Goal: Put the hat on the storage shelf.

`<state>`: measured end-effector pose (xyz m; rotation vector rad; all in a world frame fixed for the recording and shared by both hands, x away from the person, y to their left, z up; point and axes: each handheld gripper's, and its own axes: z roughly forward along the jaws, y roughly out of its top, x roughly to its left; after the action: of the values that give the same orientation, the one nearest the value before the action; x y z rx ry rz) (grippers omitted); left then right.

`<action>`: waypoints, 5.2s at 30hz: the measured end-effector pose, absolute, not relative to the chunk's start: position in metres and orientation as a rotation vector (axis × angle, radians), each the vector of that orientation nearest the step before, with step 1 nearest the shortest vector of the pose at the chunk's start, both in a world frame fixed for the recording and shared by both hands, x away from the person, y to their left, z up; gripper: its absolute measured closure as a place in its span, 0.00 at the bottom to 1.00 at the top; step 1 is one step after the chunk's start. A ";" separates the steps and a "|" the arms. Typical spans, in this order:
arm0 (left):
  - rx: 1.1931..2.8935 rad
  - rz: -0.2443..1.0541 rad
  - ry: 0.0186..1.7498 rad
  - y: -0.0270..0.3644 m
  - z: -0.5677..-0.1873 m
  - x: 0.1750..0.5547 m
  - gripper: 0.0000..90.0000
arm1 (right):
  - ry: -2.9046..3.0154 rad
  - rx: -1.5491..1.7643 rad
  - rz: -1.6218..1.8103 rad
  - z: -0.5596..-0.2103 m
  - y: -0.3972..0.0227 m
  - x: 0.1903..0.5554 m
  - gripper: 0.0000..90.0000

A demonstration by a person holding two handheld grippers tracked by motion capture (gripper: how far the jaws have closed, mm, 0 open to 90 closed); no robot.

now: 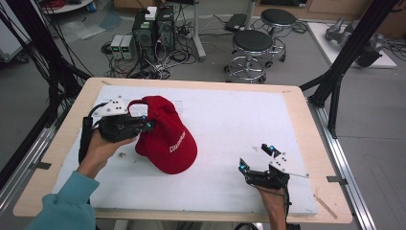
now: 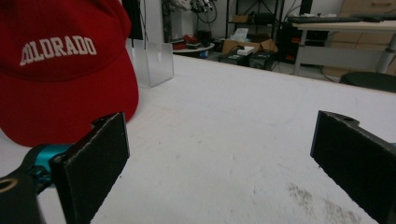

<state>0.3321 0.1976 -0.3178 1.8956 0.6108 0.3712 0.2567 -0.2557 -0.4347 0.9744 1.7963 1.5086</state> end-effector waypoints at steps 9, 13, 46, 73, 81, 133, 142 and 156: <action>1.896 0.376 0.612 0.192 -0.315 0.327 0.96 | 1.822 0.880 1.574 -0.401 -0.233 0.263 0.04; 1.893 0.373 0.603 0.188 -0.313 0.325 0.96 | 1.871 0.815 1.597 -0.385 -0.212 0.270 0.04; 1.892 0.368 0.532 0.162 -0.305 0.307 0.96 | 2.181 0.621 1.656 -0.361 -0.091 0.314 0.48; 1.837 0.316 0.594 0.175 -0.314 0.308 0.22 | 2.152 0.598 1.677 -0.361 -0.095 0.309 0.94; 1.833 0.313 0.600 0.200 -0.332 0.287 0.20 | 2.066 0.611 1.719 -0.354 -0.106 0.305 0.94; 1.810 0.191 0.520 0.161 -0.395 0.269 0.95 | 1.924 0.550 1.893 -0.331 -0.112 0.293 0.92; 1.806 0.265 0.510 0.168 -0.387 0.267 0.95 | 1.919 0.624 1.843 -0.334 -0.111 0.293 0.37; 1.801 0.431 0.570 0.186 -0.352 0.292 0.95 | 1.973 0.639 1.675 -0.337 -0.142 0.280 0.01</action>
<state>0.2921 0.1858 -0.3516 1.8007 0.5703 0.4314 0.2804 -0.1424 -0.3368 0.6394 1.9729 1.6748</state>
